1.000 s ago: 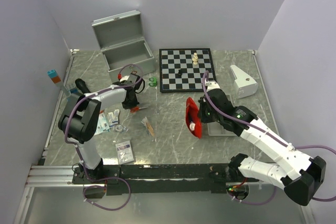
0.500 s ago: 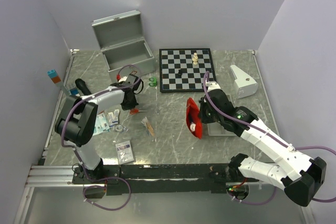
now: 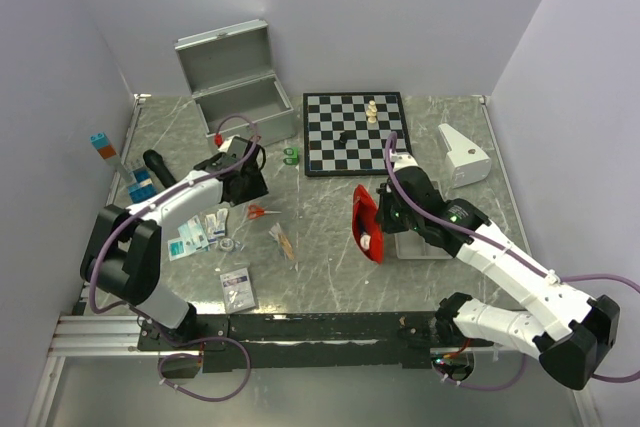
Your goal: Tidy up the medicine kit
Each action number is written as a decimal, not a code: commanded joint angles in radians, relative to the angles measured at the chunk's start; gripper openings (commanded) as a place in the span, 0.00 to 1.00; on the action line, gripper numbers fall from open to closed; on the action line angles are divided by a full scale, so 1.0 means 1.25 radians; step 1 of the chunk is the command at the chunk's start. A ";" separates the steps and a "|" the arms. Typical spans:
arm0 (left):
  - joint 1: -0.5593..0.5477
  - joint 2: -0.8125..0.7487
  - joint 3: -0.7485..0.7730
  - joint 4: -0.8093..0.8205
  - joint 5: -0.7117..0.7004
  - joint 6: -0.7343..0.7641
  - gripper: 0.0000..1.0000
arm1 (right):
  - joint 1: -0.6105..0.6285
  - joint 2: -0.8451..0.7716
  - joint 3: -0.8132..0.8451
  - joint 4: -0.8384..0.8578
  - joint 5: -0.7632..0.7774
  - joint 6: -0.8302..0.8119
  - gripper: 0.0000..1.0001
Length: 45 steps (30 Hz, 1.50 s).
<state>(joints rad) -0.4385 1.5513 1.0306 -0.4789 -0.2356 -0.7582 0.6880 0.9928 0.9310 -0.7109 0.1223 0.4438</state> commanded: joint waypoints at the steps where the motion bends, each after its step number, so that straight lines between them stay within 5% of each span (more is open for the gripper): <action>1: -0.006 0.003 -0.019 0.016 -0.008 -0.049 0.64 | -0.004 0.002 0.037 0.007 -0.001 0.007 0.00; 8: -0.005 0.062 -0.033 0.038 -0.036 -0.077 0.67 | -0.004 0.002 0.033 0.005 -0.001 0.004 0.00; 32: -0.005 0.186 -0.002 0.040 -0.067 -0.040 0.29 | -0.004 -0.014 0.005 0.012 0.018 -0.005 0.00; 41: -0.005 0.170 -0.032 0.058 -0.055 -0.040 0.01 | -0.004 -0.014 0.004 0.015 0.014 -0.003 0.00; 45: -0.005 0.151 -0.033 0.078 -0.036 -0.038 0.01 | -0.004 -0.015 0.001 0.014 0.010 0.000 0.00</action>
<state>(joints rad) -0.4419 1.7435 1.0218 -0.4019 -0.3374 -0.8047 0.6880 0.9989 0.9291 -0.7177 0.1287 0.4469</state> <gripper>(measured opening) 0.018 0.009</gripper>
